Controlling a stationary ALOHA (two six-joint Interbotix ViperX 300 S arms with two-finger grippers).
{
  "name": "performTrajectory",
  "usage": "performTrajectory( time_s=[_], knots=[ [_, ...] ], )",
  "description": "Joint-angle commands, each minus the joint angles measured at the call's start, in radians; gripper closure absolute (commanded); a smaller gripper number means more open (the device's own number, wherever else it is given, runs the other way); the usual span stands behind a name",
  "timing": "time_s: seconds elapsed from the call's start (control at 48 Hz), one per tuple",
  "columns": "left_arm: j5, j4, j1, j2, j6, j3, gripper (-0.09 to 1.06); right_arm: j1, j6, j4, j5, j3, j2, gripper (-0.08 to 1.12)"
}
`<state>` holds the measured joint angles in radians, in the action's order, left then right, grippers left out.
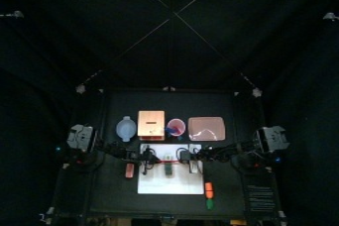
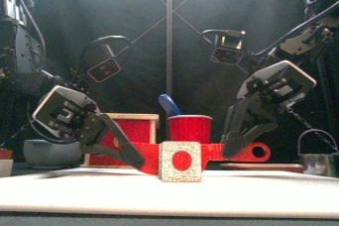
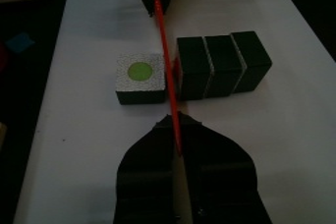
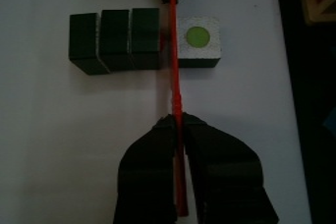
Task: Cut the sushi into 4 pieces with the knife
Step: Cut the sushi into 4 pieces
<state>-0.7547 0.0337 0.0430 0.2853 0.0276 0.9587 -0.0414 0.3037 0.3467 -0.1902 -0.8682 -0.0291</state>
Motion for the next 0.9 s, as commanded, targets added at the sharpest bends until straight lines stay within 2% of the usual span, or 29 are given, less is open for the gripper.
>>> performTrajectory(
  time_s=[0.021,0.188,0.375,0.583,0.771,0.896],
  knots=[
    [0.012,-0.003,-0.04,-0.026,0.015,-0.032,0.61,0.034,0.003,-0.015,-0.005,0.021,0.041,1.02],
    [0.029,-0.003,-0.043,-0.074,0.049,-0.028,0.61,0.037,0.002,-0.025,0.018,0.025,0.069,1.02],
    [0.034,-0.011,-0.034,-0.15,0.052,-0.02,0.61,0.025,0.002,-0.025,0.052,0.028,0.141,1.02],
    [0.035,-0.028,0.037,-0.199,0.051,-0.017,0.61,-0.021,0.002,-0.025,0.06,0.015,0.189,1.02],
    [0.035,-0.026,0.086,-0.193,0.048,-0.017,0.61,-0.049,0.0,-0.018,0.06,0.012,0.184,1.02],
    [0.035,-0.025,0.107,-0.187,0.046,-0.015,0.61,-0.055,0.0,-0.014,0.06,0.012,0.173,1.02]
  ],
)
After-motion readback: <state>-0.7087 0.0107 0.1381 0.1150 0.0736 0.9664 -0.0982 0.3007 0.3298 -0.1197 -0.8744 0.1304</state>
